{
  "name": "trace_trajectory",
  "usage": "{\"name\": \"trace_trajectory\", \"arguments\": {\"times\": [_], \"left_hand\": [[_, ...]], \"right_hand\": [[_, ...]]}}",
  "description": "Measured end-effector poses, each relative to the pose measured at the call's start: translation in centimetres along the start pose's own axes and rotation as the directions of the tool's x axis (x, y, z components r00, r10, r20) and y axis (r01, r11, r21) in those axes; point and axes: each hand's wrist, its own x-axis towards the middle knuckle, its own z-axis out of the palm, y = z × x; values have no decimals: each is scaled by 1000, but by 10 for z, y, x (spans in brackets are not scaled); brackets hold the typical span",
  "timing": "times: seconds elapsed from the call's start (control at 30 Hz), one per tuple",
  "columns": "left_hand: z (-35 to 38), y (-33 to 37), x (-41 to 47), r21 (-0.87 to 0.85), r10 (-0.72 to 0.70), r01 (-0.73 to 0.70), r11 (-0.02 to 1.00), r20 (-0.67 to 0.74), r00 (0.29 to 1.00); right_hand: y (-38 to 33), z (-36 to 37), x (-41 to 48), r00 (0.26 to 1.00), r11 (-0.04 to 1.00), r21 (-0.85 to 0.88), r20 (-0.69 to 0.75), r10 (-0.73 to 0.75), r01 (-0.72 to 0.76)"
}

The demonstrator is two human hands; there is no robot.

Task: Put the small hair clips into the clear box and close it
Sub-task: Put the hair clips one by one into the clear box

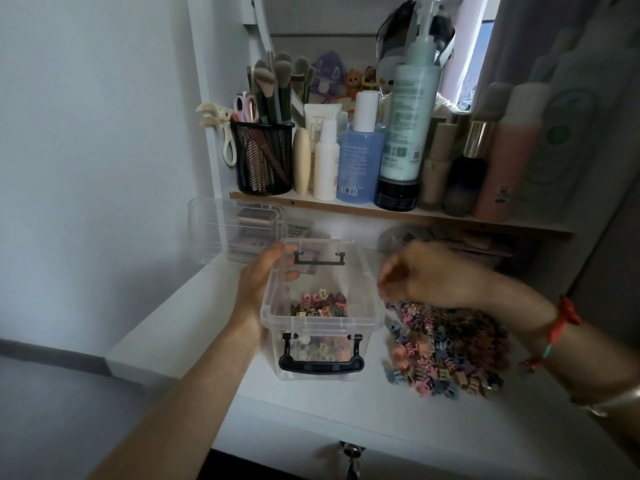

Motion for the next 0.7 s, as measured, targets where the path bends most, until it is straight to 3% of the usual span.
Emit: {"name": "trace_trajectory", "arguments": {"times": [0.07,0.17,0.23,0.3,0.37,0.53,0.7], "left_hand": [[-1,-1,1,0,-4,4,1000,2,1000],[0,-1,2,13,0,0,1000,-2,1000],[0,0,1,8,-1,1,1000,-6,1000],[0,0,1,7,0,0,1000,-11,1000],[1,1,0,16,1,-1,1000,-10,1000],[1,1,0,7,-4,4,1000,-16,1000],[1,2,-1,2,7,-7,1000,-10,1000]], "right_hand": [[5,14,-5,988,985,-169,147,38,-12],[6,19,-5,991,977,-214,135,27,2],[2,9,-1,999,998,-64,-32,22,-24],[-7,-2,4,972,980,196,-234,8,39],[-18,-7,9,959,934,330,-282,-38,134],[-7,0,16,968,996,82,-251,-16,38],[16,29,14,996,954,-290,-4,84,-82]]}}
